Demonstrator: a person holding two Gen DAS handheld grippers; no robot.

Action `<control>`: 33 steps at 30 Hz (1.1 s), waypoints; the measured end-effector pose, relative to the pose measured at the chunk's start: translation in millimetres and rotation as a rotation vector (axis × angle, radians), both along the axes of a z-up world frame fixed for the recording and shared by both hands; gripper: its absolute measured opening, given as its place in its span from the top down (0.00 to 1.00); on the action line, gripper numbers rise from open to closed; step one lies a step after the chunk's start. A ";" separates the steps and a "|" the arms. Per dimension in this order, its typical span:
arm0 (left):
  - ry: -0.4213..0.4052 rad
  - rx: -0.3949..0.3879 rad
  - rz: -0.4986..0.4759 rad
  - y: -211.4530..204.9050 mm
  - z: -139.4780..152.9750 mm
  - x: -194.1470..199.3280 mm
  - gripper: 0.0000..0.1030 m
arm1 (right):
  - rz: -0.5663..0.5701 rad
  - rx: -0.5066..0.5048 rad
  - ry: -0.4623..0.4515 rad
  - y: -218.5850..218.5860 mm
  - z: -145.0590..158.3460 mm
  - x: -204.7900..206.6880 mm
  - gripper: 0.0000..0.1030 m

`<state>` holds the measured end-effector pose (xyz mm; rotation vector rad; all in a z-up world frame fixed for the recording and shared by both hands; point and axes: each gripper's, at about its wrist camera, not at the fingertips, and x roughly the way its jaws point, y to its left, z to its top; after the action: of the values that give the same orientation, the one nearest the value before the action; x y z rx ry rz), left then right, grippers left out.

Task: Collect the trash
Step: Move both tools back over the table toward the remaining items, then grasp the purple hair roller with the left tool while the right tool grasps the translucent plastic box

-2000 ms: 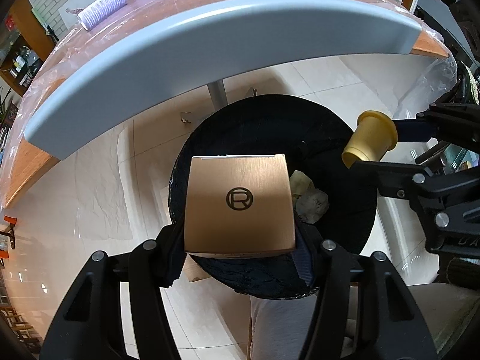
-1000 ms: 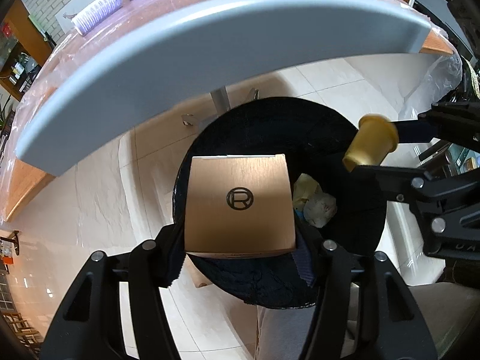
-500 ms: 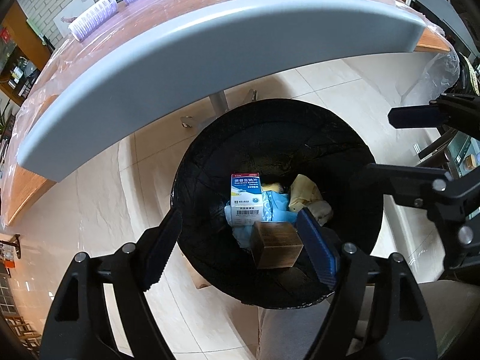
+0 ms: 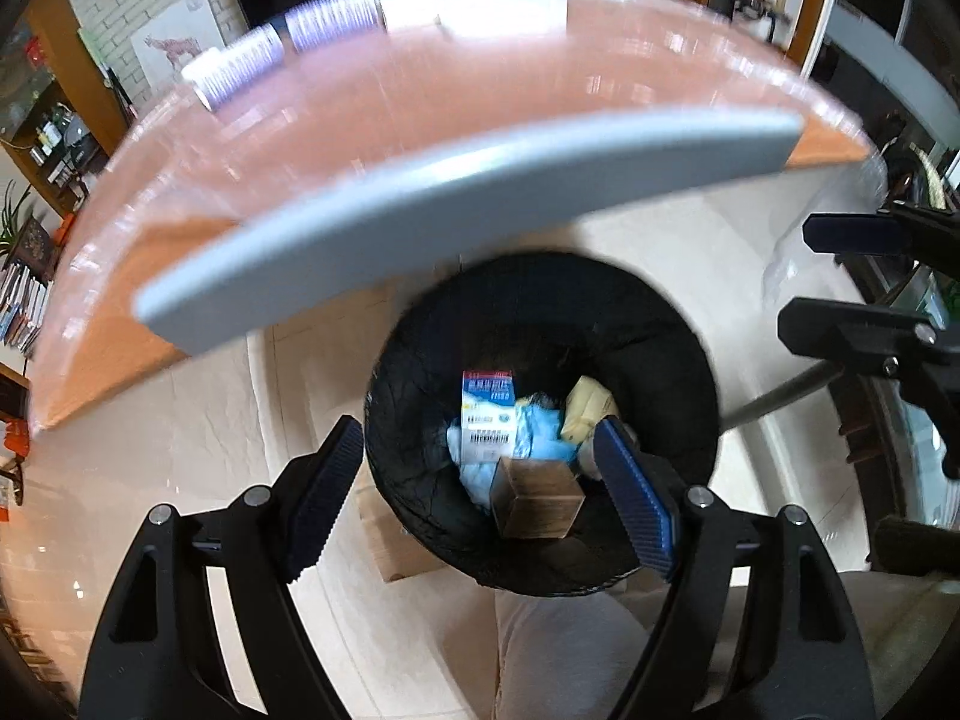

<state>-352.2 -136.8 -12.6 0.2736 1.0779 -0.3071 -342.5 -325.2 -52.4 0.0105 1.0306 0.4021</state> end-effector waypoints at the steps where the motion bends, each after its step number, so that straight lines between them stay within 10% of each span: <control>1: -0.018 -0.012 -0.002 1.3 8.1 -2.0 0.22 | -0.008 0.001 -0.032 -2.2 9.8 -1.5 0.15; 11: -0.299 -0.006 0.082 24.5 91.7 40.9 0.06 | -0.108 -0.004 -0.177 -4.1 56.3 44.3 0.04; 21: -0.233 0.008 0.227 69.4 83.3 140.3 0.06 | -0.168 -0.038 -0.142 20.2 51.3 127.4 0.04; 33: -0.143 0.042 0.126 93.1 48.6 230.8 0.06 | -0.261 -0.019 -0.042 36.2 23.2 203.3 0.04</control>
<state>-121.4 -43.8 36.0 0.2602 0.9569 -0.1497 -139.2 -288.9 -29.2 0.1184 0.9765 0.1543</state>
